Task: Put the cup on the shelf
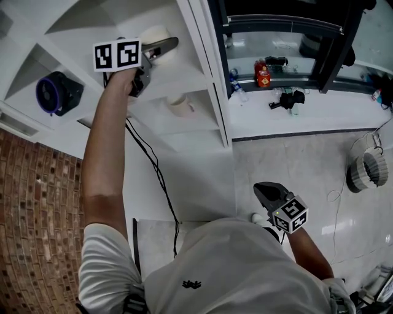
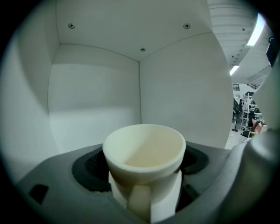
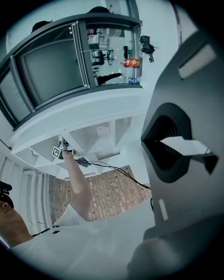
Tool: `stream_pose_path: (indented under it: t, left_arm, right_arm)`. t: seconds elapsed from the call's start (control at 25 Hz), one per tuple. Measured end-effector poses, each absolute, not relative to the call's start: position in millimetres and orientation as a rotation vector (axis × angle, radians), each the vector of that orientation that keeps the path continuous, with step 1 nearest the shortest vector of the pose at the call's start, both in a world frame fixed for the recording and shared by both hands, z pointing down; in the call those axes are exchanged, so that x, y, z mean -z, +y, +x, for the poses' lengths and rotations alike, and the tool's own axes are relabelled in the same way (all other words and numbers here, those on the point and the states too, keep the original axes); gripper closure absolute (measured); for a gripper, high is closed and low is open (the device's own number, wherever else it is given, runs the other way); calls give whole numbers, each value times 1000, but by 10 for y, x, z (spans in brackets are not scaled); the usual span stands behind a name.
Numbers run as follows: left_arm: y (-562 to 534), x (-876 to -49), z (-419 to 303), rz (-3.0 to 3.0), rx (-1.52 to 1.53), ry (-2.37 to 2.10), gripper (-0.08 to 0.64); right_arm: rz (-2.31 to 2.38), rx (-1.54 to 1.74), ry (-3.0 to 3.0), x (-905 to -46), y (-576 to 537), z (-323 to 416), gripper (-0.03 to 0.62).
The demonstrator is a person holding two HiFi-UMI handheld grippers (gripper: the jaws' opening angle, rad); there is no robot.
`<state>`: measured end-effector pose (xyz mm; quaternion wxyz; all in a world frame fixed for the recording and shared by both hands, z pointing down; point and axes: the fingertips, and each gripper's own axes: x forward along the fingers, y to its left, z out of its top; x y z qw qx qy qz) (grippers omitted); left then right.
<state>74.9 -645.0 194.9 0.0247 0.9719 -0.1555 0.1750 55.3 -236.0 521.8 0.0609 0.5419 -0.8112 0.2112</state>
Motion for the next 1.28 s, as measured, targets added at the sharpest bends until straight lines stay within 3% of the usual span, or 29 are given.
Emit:
stream_pose_path:
  t: [0.36, 1.28]
  left_arm:
    - [-6452, -1875, 655, 3032, -491, -561, 75]
    - [-6185, -1739, 38, 2979, -371, -845, 99]
  right_arm:
    - [1608, -627, -2474, -5212, -2331, 598, 580]
    - [1423, -579, -2563, -5153, -2189, 797, 580]
